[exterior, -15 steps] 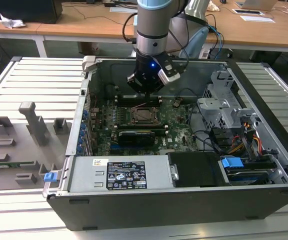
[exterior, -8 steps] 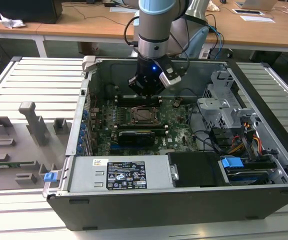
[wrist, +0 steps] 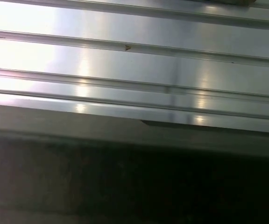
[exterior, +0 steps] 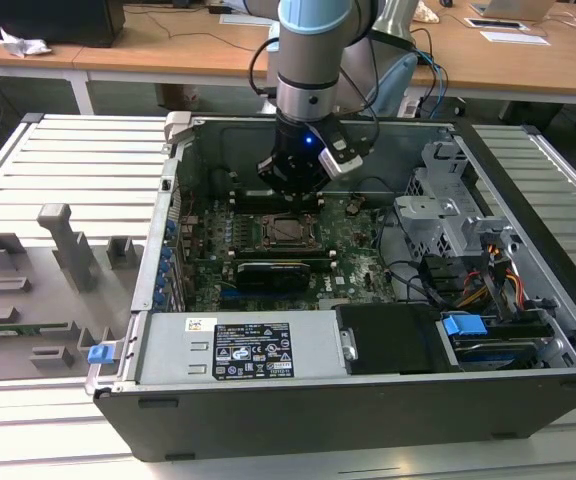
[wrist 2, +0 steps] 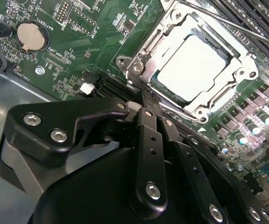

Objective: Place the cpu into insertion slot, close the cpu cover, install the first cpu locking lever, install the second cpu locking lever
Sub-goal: 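Install the first cpu locking lever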

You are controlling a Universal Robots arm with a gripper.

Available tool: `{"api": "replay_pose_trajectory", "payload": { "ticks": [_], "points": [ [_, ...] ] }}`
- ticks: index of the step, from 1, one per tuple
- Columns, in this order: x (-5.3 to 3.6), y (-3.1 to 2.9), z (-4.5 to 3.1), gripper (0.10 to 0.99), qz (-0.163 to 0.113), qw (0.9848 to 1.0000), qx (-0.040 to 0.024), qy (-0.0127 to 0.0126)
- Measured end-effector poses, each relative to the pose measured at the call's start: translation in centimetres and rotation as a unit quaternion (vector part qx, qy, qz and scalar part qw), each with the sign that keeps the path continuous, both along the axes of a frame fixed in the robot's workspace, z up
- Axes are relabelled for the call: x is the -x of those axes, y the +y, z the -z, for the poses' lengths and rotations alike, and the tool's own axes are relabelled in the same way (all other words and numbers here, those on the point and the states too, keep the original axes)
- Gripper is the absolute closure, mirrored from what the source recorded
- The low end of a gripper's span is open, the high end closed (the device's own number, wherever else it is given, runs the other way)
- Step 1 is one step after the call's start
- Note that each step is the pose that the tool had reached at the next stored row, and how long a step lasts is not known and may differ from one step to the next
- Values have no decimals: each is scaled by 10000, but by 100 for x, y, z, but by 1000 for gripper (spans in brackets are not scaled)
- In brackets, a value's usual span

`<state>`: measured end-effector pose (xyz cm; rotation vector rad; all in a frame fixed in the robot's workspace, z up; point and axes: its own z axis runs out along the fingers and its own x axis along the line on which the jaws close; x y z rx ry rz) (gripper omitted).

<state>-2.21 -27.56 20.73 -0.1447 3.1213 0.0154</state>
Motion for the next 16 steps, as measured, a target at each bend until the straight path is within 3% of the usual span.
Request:
{"api": "replay_pose_trajectory", "payload": {
  "ticks": [5, 12, 16],
  "points": [
    [-4, 0, 34, 980, 0, 10000, 43, 2],
    [-7, 1, 59, 980, 1, 10000, 44, 1],
    [-7, 2, -56, 980, 0, 10000, 43, 0]
  ]
}}
